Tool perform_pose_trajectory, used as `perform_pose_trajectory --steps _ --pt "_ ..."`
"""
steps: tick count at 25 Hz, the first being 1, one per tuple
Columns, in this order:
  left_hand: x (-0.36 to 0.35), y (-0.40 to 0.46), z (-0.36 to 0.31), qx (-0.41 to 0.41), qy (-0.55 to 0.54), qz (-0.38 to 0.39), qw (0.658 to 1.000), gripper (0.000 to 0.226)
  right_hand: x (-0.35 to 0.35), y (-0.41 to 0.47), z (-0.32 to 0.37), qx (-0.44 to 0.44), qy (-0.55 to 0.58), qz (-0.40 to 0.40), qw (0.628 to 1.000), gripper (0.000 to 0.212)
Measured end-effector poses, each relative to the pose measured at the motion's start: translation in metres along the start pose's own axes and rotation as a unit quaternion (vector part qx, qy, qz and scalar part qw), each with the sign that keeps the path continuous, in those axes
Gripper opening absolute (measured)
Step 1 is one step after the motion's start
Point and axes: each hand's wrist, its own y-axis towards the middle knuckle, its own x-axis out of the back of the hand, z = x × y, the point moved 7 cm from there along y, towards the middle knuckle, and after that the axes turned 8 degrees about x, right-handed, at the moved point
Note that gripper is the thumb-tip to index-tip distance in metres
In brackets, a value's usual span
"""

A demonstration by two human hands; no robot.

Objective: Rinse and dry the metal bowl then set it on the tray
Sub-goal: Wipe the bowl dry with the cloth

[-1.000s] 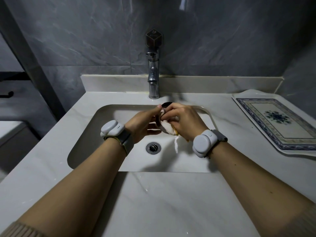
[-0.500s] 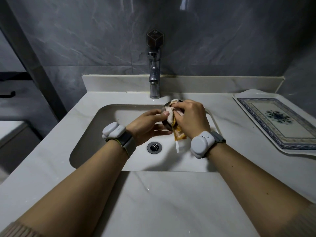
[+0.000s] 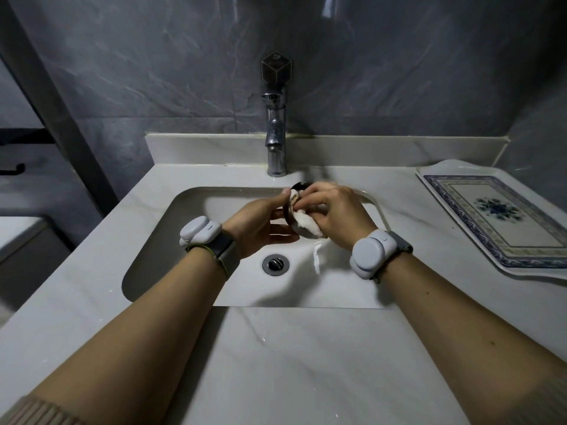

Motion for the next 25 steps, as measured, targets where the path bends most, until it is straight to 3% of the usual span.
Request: perform_pose_trajectory --steps 8,13,18,22,25 --pt "-0.005 -0.007 -0.003 -0.026 -0.024 0.028 0.999 0.030 0.007 -0.001 0.004 -0.006 -0.060 -0.061 0.996 0.019" --pt "-0.009 -0.007 -0.005 -0.046 -0.029 0.015 0.998 0.035 0.008 0.001 -0.005 -0.074 -0.109 -0.071 0.989 0.022" --pt "-0.012 -0.007 -0.010 -0.096 -0.026 -0.032 0.995 0.019 0.013 0.002 -0.013 -0.155 -0.127 -0.082 0.976 0.021" --pt "-0.009 -0.007 -0.013 -0.127 0.014 -0.069 0.989 0.027 0.009 0.000 -0.025 -0.227 -0.137 -0.037 0.964 0.019" --pt "-0.007 -0.008 -0.013 -0.144 0.027 -0.088 0.985 0.026 0.005 0.001 -0.028 -0.225 -0.131 0.005 0.966 0.020"
